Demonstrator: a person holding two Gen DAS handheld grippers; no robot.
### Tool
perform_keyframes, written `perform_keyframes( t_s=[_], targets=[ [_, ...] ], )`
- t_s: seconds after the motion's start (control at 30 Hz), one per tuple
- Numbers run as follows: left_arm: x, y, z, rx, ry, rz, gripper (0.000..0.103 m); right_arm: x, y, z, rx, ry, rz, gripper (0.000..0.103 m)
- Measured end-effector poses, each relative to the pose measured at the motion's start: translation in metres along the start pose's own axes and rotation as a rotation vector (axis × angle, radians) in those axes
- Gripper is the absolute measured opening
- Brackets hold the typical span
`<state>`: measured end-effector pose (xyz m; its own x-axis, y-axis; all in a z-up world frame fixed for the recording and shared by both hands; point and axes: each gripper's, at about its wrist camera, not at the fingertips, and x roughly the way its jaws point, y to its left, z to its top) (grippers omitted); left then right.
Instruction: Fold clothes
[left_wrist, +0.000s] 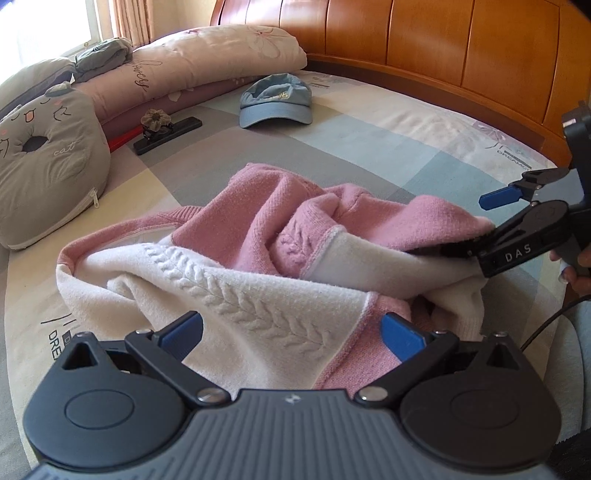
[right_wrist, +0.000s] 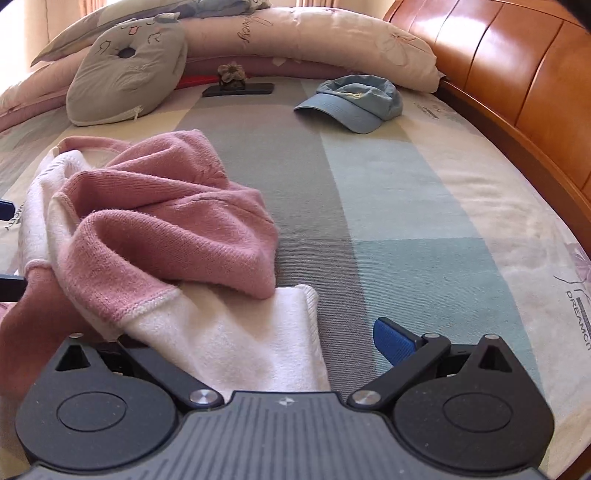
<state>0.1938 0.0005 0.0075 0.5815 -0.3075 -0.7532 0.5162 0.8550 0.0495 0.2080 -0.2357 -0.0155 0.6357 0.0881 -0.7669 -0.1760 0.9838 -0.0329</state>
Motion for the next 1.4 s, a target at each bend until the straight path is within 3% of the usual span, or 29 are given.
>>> perform_keyframes(
  t_s=[0.27,0.53,0.63,0.73,0.9,1.33,1.4],
  targets=[
    [0.008,-0.007,-0.002,-0.004,0.019,-0.026,0.102,0.009,-0.066,0.026,0.071,-0.075,-0.268,0.103],
    [0.011,-0.005,-0.003,-0.019,0.035,-0.021,0.102,0.02,-0.13,0.055,0.165,-0.158,-0.408,0.103],
    [0.012,-0.005,-0.002,-0.02,0.039,-0.016,0.102,0.024,-0.153,0.062,0.213,-0.169,-0.442,0.103],
    [0.013,-0.006,-0.002,-0.016,0.042,-0.015,0.102,0.031,-0.167,0.061,0.247,-0.121,-0.422,0.103],
    [0.015,-0.004,-0.001,-0.02,0.049,-0.01,0.102,0.031,-0.18,0.058,0.223,-0.118,-0.445,0.103],
    [0.014,-0.002,-0.002,-0.036,0.045,-0.003,0.102,0.022,-0.25,0.076,0.325,-0.169,-0.618,0.103],
    [0.013,-0.002,-0.003,-0.037,0.045,-0.005,0.102,0.028,-0.255,0.076,0.326,-0.125,-0.583,0.103]
  ],
)
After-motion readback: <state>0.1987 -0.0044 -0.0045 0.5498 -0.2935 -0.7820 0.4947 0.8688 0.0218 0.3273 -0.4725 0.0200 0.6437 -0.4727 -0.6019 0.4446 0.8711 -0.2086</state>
